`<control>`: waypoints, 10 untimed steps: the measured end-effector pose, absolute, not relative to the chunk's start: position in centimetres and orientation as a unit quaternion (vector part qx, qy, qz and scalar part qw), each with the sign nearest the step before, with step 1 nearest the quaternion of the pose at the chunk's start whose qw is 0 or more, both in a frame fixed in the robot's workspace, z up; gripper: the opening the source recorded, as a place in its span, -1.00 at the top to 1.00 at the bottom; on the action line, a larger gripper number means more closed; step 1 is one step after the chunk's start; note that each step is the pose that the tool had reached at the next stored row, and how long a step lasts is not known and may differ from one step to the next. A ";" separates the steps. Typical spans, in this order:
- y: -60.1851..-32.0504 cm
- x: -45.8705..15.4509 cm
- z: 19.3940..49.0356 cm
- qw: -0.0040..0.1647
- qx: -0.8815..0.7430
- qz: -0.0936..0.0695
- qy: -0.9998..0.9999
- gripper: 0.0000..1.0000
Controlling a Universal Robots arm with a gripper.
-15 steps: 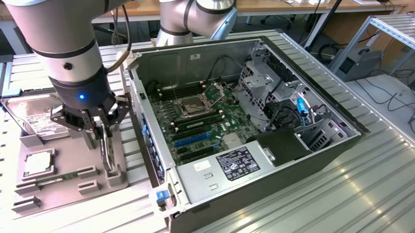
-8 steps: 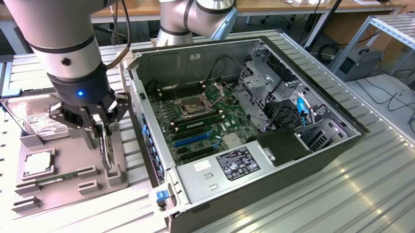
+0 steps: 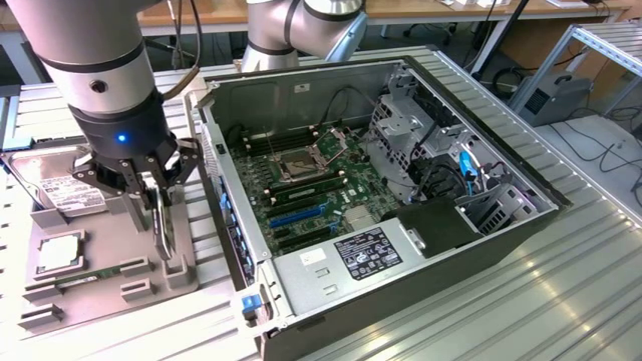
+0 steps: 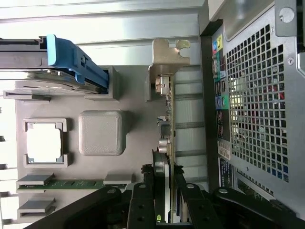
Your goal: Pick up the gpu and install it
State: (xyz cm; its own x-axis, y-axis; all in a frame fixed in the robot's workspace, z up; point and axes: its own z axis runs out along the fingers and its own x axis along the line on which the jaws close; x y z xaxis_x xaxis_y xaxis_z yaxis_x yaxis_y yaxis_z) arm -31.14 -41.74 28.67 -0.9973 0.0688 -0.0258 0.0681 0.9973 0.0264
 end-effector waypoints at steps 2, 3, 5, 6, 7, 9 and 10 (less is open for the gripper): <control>-41.7 -31.1 28.9 0.013 0.034 0.013 0.999 0.47; -41.7 -31.1 29.0 0.013 0.034 0.013 0.999 0.47; -41.7 -31.1 29.1 0.013 0.034 0.013 0.999 0.47; -41.7 -31.1 29.2 0.013 0.034 0.013 0.999 0.47; -41.7 -31.1 29.3 0.013 0.034 0.013 0.999 0.47; -41.7 -31.1 29.5 0.013 0.034 0.013 0.999 0.47; -41.7 -31.1 29.5 0.013 0.034 0.013 0.999 0.47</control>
State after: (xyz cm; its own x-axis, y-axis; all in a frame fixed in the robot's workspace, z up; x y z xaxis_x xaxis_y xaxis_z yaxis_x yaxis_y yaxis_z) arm -31.14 -41.74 29.52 -0.9973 0.0688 -0.0258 0.0681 0.9973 0.0264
